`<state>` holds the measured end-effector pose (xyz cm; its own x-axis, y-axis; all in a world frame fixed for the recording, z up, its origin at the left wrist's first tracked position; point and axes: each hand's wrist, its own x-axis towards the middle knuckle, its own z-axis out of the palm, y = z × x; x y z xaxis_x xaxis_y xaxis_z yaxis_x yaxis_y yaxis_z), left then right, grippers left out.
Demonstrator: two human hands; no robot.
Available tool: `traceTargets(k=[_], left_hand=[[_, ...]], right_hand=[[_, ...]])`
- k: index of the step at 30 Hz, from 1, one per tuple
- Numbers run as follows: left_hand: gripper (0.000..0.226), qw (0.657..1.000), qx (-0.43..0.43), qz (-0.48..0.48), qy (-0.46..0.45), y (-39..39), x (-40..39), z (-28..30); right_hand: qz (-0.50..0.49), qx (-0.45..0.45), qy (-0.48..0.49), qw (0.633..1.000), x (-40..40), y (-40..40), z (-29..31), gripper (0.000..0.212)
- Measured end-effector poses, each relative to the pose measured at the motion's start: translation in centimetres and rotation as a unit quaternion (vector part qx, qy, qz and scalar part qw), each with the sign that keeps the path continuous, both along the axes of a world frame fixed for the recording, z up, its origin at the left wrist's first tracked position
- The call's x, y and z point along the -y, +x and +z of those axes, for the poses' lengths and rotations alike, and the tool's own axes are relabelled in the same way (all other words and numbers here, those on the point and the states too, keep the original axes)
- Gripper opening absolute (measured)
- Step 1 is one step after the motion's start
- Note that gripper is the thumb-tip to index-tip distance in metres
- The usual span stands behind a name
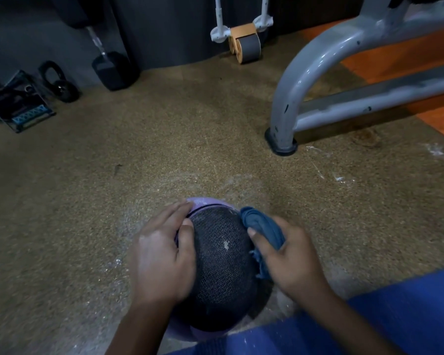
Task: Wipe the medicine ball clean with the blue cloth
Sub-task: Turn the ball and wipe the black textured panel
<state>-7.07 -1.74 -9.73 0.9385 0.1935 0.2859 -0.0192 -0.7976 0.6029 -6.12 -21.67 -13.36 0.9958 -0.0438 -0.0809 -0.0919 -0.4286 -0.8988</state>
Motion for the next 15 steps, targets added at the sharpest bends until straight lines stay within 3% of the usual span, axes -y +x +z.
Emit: traceTargets(k=[6, 12, 15], left_hand=[[0.05, 1.0, 0.007, -0.008, -0.024, -0.8, -0.7, 0.0], [0.051, 0.999, 0.003, -0.002, -0.035, -0.8, -0.4, -0.1], [0.05, 1.0, -0.002, -0.015, -0.016, -0.6, 0.0, -0.1]], right_hand=[[0.121, 0.13, -0.139, 0.974, -2.9, -2.3, 4.1, 0.054], [0.04, 0.038, -0.09, 0.994, -1.8, 3.0, 2.3, 0.029], [0.075, 0.069, -0.141, 0.985, -2.1, 0.8, 3.4, 0.04]])
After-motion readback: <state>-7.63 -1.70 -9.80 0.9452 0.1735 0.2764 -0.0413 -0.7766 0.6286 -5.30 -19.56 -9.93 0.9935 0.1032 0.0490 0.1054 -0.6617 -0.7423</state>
